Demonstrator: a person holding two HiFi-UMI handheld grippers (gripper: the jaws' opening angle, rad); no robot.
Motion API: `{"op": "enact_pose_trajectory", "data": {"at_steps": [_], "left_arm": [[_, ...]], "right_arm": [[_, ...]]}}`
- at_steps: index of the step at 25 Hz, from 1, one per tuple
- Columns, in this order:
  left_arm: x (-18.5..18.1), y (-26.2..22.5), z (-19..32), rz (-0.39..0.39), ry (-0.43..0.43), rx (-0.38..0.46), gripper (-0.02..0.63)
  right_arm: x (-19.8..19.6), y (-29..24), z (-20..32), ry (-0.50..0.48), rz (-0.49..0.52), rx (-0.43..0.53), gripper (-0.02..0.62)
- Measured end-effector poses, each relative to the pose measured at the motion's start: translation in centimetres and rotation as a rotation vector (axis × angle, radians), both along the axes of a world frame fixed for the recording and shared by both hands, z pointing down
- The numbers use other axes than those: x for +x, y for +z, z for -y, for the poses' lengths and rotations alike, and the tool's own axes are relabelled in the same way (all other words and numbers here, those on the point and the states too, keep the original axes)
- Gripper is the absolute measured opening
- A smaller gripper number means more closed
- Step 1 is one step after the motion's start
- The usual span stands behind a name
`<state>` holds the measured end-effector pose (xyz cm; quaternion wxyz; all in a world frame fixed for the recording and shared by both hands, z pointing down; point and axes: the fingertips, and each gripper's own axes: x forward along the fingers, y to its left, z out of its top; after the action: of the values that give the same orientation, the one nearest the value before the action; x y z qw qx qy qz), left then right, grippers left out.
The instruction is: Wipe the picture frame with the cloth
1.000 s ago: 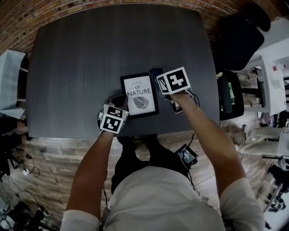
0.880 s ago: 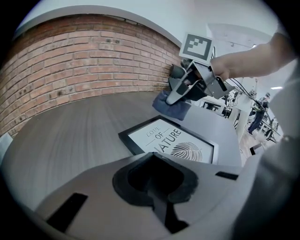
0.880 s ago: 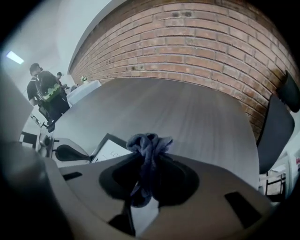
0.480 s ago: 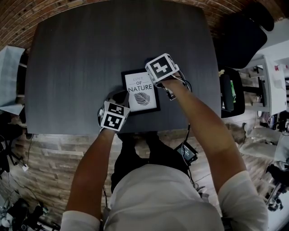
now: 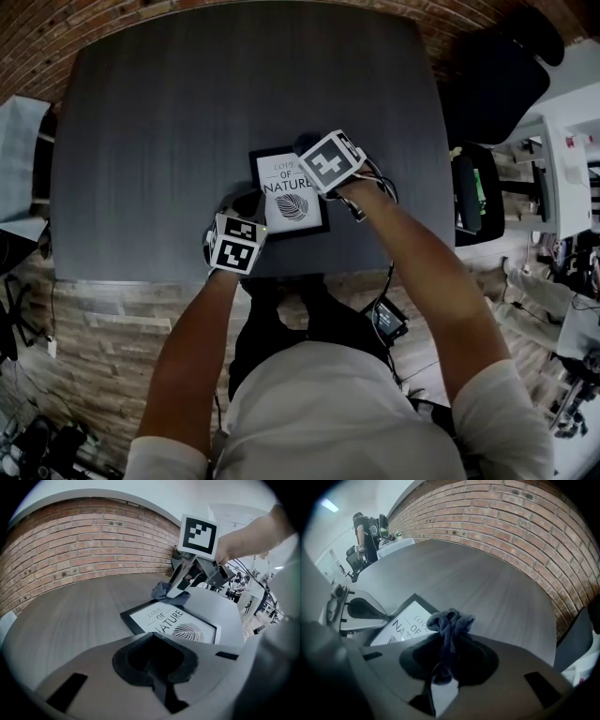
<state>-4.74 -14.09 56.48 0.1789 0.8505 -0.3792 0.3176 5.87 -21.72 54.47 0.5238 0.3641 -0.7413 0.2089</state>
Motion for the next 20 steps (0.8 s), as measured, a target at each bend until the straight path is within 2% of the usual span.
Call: {"op": "enact_pose_trajectory", "data": {"at_steps": [10, 20], "left_arm": [[0.0, -0.1, 0.1, 0.001, -0.024, 0.017, 0.008], [0.0, -0.2, -0.1, 0.029, -0.038, 0.008, 0.008]], "right_arm": [[0.5, 0.3, -4.4, 0.026, 0.062, -0.069, 0.104], [1.2, 0.4, -8.2, 0.009, 0.101, -0.077, 0.104]]}}
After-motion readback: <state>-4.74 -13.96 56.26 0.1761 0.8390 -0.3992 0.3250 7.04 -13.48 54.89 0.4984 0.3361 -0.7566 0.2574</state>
